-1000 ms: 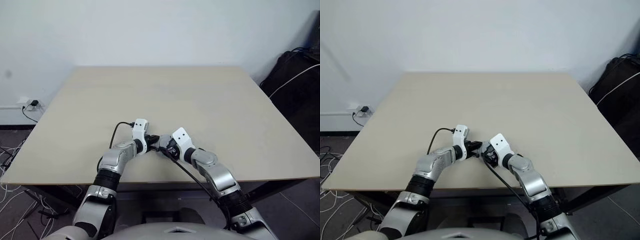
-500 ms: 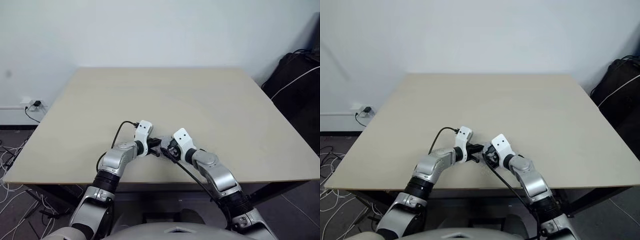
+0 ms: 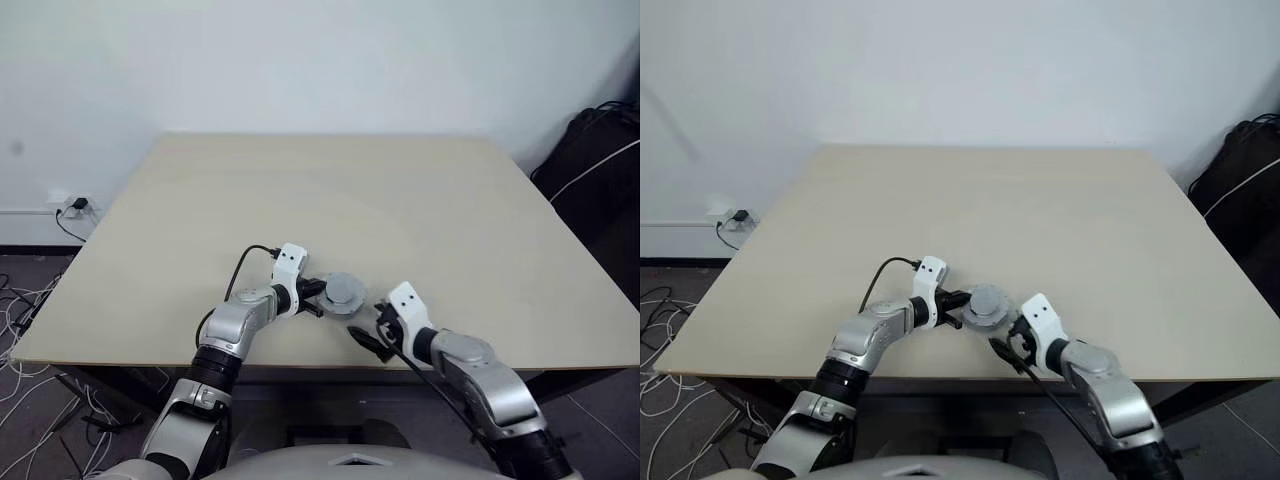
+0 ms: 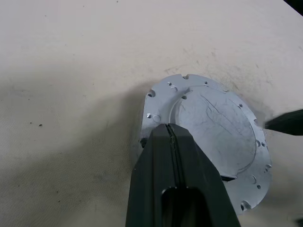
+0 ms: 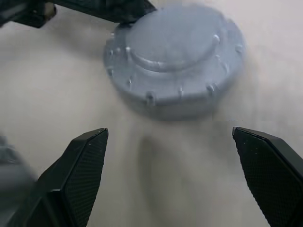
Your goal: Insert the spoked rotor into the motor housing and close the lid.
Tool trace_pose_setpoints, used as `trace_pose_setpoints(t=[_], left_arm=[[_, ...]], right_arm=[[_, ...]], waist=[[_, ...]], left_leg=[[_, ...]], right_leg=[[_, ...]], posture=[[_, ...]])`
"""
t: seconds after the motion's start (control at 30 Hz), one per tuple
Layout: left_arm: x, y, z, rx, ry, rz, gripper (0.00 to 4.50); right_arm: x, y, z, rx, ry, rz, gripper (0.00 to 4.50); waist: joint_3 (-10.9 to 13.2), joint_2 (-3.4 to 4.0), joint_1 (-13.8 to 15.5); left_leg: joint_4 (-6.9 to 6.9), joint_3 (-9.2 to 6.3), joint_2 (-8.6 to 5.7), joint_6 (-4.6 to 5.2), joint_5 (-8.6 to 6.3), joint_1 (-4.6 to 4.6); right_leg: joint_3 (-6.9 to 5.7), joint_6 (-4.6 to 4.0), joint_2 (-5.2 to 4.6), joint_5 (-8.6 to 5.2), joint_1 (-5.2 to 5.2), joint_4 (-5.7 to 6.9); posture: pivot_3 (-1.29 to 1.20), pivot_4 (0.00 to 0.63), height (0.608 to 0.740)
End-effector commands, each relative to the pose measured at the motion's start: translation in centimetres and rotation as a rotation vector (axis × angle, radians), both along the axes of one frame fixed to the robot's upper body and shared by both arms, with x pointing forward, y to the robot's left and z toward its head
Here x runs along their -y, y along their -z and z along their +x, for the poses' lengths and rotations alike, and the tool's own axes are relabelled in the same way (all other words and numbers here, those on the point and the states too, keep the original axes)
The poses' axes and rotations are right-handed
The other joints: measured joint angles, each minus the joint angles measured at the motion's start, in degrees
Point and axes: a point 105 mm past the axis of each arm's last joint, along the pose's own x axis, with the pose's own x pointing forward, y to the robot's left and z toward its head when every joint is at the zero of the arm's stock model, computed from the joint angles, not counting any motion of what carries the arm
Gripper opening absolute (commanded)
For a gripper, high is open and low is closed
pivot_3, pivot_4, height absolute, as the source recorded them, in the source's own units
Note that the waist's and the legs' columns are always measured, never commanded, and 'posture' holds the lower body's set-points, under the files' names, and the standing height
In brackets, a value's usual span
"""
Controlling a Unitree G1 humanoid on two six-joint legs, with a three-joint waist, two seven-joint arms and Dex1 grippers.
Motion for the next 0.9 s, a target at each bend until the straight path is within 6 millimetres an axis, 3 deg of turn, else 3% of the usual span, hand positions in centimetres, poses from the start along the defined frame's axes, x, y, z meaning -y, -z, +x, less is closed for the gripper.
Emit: trace_pose_setpoints(t=[0.03, 0.17, 0.33, 0.5, 0.7, 0.9], left_arm=[[0.7, 1.0, -1.1, -0.055, 0.033, 0.007, 0.00], [0.8, 0.9, -1.0, -0.053, 0.038, 0.005, 0.00], [0.9, 0.9, -0.9, -0.050, 0.044, 0.007, 0.00], [0.8, 0.9, -0.9, -0.048, 0.047, 0.011, 0.00], [0.6, 0.8, -0.9, -0.045, 0.040, 0.012, 0.00], [0.6, 0.8, -0.9, -0.045, 0.037, 0.009, 0.00]], right_arm=[[1.0, -3.5, 1.5, 0.099, 0.071, 0.100, 4.47], [2.4, -2.6, 3.3, 0.016, 0.310, 0.165, 4.47], [1.4, -1.7, 4.5, -0.068, 0.430, 0.238, 4.47], [-1.5, -1.3, 4.9, -0.178, 0.441, 0.403, 4.47], [-2.8, -0.6, 4.7, -0.314, 0.450, 0.537, 4.47], [-3.0, 0.1, 4.8, -0.379, 0.482, 0.562, 4.47]], waist=[[0.01, -0.02, 0.00], [0.00, -0.01, 0.09], [-0.02, 0.03, 0.39], [-0.02, 0.10, 0.25], [-0.01, 0.13, 0.11], [0.00, 0.24, -0.11]], left_leg=[[0.00, 0.00, 0.01, 0.00, 0.00, 0.01], [0.00, -0.01, 0.04, -0.01, 0.01, 0.02], [-0.01, -0.02, 0.01, -0.01, 0.00, -0.04], [-0.03, -0.02, -0.02, -0.01, -0.02, -0.08], [-0.04, -0.02, -0.13, 0.00, -0.09, -0.09], [-0.04, -0.03, -0.18, -0.13, -0.16, -0.09]], right_leg=[[0.00, 0.00, 0.00, 0.00, 0.00, 0.00], [-0.01, 0.02, -0.06, -0.01, 0.00, 0.00], [-0.01, 0.01, -0.20, 0.01, -0.08, 0.01], [-0.02, -0.01, -0.33, 0.01, -0.14, 0.03], [-0.04, 0.01, -0.43, 0.02, -0.14, 0.03], [-0.06, 0.02, -0.49, 0.03, -0.15, 0.05]], posture=[[0.00, 0.000, 0.740], [0.00, 0.000, 0.740], [0.00, 0.000, 0.740], [0.00, 0.000, 0.740], [0.00, 0.000, 0.740], [0.00, 0.000, 0.740]])
